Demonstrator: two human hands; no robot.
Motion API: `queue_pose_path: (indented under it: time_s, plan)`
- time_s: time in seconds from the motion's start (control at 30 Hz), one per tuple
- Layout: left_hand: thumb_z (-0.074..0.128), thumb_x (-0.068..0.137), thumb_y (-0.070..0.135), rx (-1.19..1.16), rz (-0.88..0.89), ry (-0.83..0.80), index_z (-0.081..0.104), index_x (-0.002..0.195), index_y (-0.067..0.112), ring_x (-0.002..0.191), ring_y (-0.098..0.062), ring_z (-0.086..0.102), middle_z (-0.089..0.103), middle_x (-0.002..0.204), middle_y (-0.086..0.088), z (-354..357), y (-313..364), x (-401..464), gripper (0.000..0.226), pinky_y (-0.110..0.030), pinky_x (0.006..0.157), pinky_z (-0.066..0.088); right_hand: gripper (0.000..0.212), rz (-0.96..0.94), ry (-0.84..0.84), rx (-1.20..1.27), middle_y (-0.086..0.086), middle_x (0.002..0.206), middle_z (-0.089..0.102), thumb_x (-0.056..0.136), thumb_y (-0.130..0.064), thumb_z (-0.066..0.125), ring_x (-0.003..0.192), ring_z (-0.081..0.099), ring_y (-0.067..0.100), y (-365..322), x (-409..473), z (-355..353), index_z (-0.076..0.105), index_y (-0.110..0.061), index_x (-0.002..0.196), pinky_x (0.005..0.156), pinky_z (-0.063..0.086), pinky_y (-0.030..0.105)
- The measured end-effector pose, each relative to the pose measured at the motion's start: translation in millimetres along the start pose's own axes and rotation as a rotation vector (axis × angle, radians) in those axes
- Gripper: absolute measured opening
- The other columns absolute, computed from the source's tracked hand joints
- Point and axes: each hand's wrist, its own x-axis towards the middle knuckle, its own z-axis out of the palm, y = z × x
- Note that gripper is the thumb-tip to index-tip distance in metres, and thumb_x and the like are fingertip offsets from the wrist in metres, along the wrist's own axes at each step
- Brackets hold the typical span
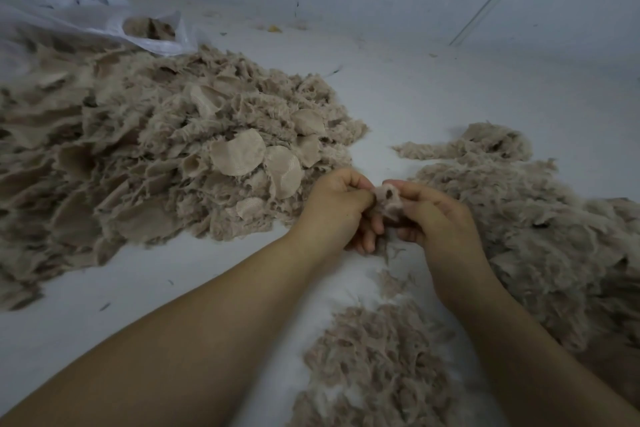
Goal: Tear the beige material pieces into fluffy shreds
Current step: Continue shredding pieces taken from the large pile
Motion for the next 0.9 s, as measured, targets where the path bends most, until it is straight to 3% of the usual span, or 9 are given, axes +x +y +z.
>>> queue_pose_path:
  time_s: [0.17,0.4,0.5,0.53,0.63,0.8,0.9]
  plan:
    - [0.049,0.09,0.002,-0.004,-0.017,-0.027,0.053,0.082,0.011,0.029,-0.021,0.045,0.058,0.049,-0.012,-0.5,-0.9,2.0,0.012,-0.02,0.035,0.033,0.017,-0.067,0.013,0.011,0.002,0.067,0.073,0.098,-0.004,0.059,0.065,0.07,0.011,-1.1,-3.3,4.6,0.075,-0.009,0.097,0.062,0.054,0.018]
    - [0.041,0.088,-0.005,-0.127,-0.028,0.04,0.049,0.08,0.009,0.029,-0.021,0.041,0.053,0.046,-0.012,-1.4,2.2,4.2,0.018,-0.018,0.034,0.028,0.04,0.0,0.006,0.068,-0.001,0.075,0.076,0.091,0.016,0.046,0.068,0.07,0.007,-0.7,1.2,2.0,0.072,-0.013,0.099,0.06,0.051,0.016]
    - [0.044,0.087,-0.005,-0.086,-0.022,0.023,0.051,0.079,0.007,0.028,-0.021,0.041,0.054,0.046,-0.012,0.9,2.5,2.4,0.017,-0.018,0.033,0.029,0.019,-0.056,-0.099,0.089,0.014,0.073,0.07,0.093,0.01,0.056,0.065,0.069,0.023,-1.3,-2.1,3.2,0.072,0.0,0.097,0.065,0.055,0.03]
    - [0.044,0.086,-0.005,-0.066,-0.021,0.018,0.051,0.078,0.007,0.028,-0.021,0.041,0.054,0.046,-0.012,2.0,2.3,2.0,0.017,-0.018,0.033,0.029,0.018,-0.064,-0.093,0.082,0.014,0.071,0.07,0.094,0.006,0.058,0.065,0.069,0.023,-1.8,-2.8,3.9,0.073,-0.003,0.092,0.065,0.056,0.03]
    - [0.044,0.087,-0.005,-0.034,-0.025,0.013,0.051,0.08,0.008,0.028,-0.021,0.041,0.054,0.046,-0.011,3.3,2.2,0.1,0.017,-0.019,0.033,0.03,0.041,-0.08,0.006,0.022,-0.005,0.06,0.069,0.096,-0.001,0.059,0.058,0.065,0.003,-0.9,-1.0,3.1,0.076,-0.025,0.067,0.057,0.049,0.013]
    - [0.049,0.087,-0.005,0.072,0.0,0.008,0.057,0.079,0.007,0.03,-0.018,0.047,0.057,0.048,-0.008,2.7,2.7,-1.5,0.017,-0.02,0.033,0.034,0.023,-0.054,0.039,0.014,-0.001,0.062,0.069,0.094,-0.005,0.064,0.054,0.06,0.003,-0.1,0.0,3.3,0.072,-0.015,0.075,0.054,0.048,0.014]
    - [0.058,0.09,0.01,0.094,0.068,0.046,0.061,0.071,0.007,0.037,-0.021,0.049,0.055,0.049,-0.006,2.3,1.9,-1.7,0.02,-0.022,0.034,0.038,0.031,-0.049,0.067,0.011,-0.006,0.056,0.065,0.094,-0.01,0.066,0.05,0.055,0.001,1.5,1.2,2.8,0.073,-0.022,0.067,0.052,0.047,0.013]
